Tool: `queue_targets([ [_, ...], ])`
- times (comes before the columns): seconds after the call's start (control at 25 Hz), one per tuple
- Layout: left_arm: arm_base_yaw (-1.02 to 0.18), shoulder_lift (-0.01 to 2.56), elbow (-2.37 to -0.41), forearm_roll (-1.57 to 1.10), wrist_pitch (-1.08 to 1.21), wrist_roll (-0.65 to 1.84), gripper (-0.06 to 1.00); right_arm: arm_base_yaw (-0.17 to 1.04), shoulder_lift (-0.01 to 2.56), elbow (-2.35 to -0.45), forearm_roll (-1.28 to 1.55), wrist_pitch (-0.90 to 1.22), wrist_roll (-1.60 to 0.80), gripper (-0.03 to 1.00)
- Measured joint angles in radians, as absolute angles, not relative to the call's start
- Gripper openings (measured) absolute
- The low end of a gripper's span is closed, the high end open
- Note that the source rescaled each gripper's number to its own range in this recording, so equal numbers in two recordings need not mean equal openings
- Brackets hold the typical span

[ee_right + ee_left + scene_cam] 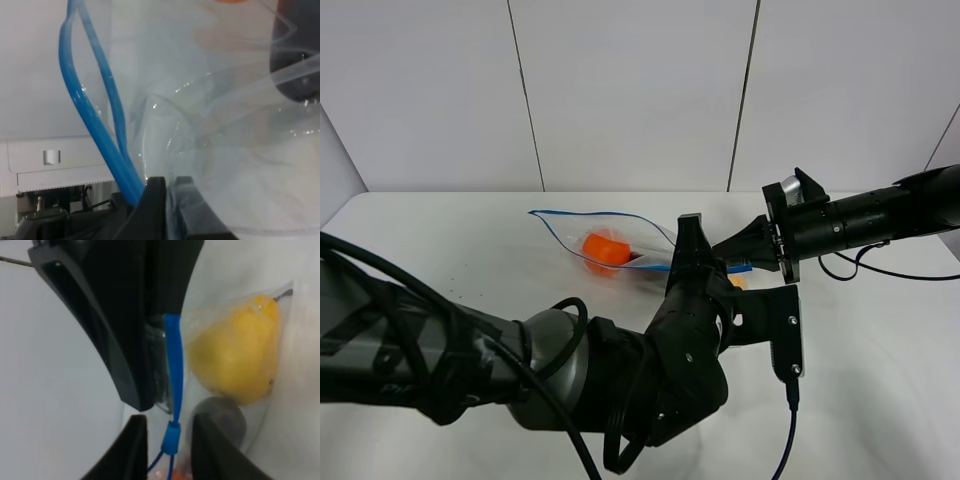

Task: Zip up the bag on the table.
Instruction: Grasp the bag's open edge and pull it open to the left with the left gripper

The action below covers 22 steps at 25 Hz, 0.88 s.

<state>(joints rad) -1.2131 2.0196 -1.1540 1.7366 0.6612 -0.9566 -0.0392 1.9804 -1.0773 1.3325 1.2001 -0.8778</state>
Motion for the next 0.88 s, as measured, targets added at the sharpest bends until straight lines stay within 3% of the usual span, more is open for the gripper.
queue_targets([
  [0.16,-1.213,2.020,-1.154,1.737,0.661,-0.957,0.00,-0.039,1.980,-1.077,1.335,1.200,-0.878,0.00],
  [0.88,-1.209,2.020,-1.157,1.690,0.691,-0.822,0.00,-0.039,1.980,-1.077,1.342,1.200,-0.879,0.00],
])
